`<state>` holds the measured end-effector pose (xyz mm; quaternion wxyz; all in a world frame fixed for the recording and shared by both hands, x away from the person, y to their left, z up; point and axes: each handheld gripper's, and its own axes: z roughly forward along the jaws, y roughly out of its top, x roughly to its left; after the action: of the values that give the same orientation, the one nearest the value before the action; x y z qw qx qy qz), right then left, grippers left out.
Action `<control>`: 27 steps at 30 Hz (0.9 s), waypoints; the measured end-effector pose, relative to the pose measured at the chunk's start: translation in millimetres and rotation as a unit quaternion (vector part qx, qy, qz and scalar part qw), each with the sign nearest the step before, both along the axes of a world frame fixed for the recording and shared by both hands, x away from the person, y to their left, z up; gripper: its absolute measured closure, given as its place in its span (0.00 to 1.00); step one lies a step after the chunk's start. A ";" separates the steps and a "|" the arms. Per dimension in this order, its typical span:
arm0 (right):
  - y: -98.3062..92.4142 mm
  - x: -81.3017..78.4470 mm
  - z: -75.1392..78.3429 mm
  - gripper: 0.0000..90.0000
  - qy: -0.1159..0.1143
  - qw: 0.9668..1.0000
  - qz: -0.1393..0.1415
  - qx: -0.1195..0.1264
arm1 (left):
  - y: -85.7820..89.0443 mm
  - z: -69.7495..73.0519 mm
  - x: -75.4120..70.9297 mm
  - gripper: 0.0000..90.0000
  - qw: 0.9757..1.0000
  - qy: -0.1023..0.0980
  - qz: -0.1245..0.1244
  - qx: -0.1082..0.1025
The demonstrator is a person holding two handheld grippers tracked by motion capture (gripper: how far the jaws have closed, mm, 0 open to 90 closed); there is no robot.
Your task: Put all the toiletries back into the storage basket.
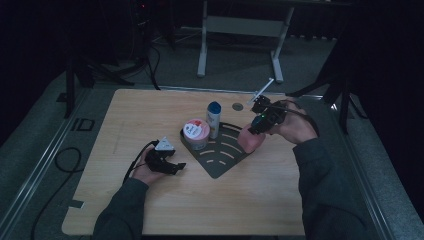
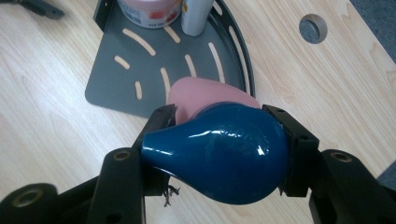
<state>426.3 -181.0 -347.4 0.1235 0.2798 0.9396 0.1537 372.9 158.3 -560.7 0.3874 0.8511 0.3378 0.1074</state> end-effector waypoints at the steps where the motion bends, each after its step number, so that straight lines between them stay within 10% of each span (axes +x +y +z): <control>1: 2.5 1.8 -1.6 0.53 0.002 1.000 0.001 -0.001 | 0.0 0.0 0.0 0.28 1.000 0.000 0.000 0.001; 27: 39.1 36.3 -37.7 0.53 0.016 1.000 -0.011 -0.010 | -0.9 0.0 -0.8 0.28 1.000 -0.002 -0.001 0.002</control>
<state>462.5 -141.9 -385.0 0.1127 0.2909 0.9399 0.1388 372.2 157.4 -560.7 0.3862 0.8520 0.3361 0.1096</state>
